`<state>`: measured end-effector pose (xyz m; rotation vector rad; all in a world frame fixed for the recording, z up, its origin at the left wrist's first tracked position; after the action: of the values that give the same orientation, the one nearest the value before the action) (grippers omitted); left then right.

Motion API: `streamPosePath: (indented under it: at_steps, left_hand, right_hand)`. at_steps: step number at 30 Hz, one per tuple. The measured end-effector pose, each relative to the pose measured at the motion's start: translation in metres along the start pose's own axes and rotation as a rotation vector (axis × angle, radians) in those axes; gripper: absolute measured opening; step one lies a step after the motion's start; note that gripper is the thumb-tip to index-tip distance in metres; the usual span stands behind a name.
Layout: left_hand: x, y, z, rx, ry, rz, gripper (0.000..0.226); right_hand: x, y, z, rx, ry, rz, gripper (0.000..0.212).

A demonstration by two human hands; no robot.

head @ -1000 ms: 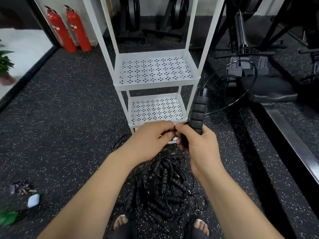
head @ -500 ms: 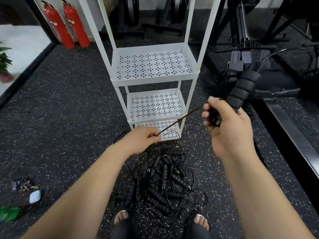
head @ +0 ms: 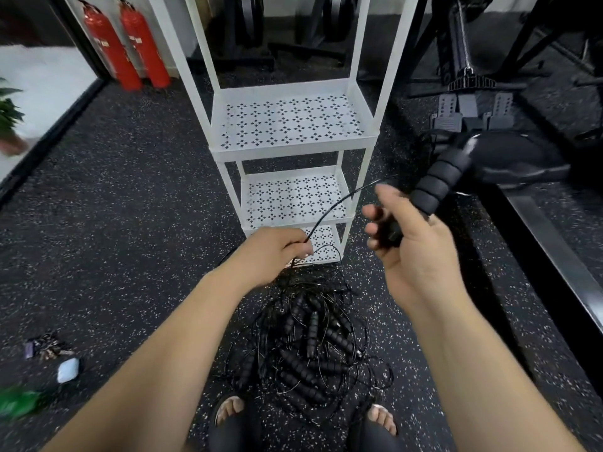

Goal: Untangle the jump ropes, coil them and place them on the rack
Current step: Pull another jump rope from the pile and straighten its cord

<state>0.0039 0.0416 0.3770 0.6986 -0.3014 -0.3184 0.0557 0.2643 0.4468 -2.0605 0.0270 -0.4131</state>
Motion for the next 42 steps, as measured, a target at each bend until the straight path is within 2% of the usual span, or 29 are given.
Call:
streamPosePath:
  at_steps: [6,10,13,18,21,25,32,37,42]
  left_hand:
    - [0.005,0.024,0.008,-0.025,0.046,-0.104,0.02]
    - [0.011,0.041,0.018,-0.033,0.093,-0.172,0.02]
    - [0.015,0.05,0.021,-0.048,0.118,-0.214,0.025]
    - [0.015,0.051,0.016,-0.119,0.082,-0.23,0.019]
    - [0.015,0.052,0.01,-0.037,0.063,-0.219,0.016]
    - [0.01,0.047,-0.002,0.055,0.022,-0.139,0.017]
    - [-0.005,0.002,-0.026,-0.067,-0.114,0.025,0.005]
    - [-0.011,-0.018,-0.03,-0.166,-0.109,0.06,0.011]
    - [-0.01,-0.021,-0.028,-0.165,-0.059,0.074,0.013]
  right_hand:
    - [0.005,0.035,-0.007,0.187,0.002,-0.119,0.017]
    - [0.009,0.049,-0.013,0.277,0.0,-0.168,0.018]
    - [0.009,0.05,-0.015,0.277,0.042,-0.124,0.019]
    - [0.006,0.044,-0.016,0.306,0.056,-0.013,0.01]
    - [0.005,0.042,-0.017,0.327,0.035,0.008,0.008]
    - [0.007,0.037,-0.019,0.225,0.052,-0.012,0.011]
    - [0.003,0.015,-0.015,0.127,0.069,0.04,0.012]
    - [0.003,-0.004,-0.008,0.046,0.076,0.068,0.012]
    - [0.003,-0.026,0.001,-0.034,0.13,0.139,0.013]
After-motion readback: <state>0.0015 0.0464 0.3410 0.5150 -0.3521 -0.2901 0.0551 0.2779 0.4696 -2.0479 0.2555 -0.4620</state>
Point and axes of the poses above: each hand's wrist, its own x-axis away from the middle knuckle, its own z-axis out of the back of the hand, y = z × x, the point moved 3 cm from there along -x, towards the middle knuckle, and after that the axes turned 3 degrees about -z, right-handed, at the moved point
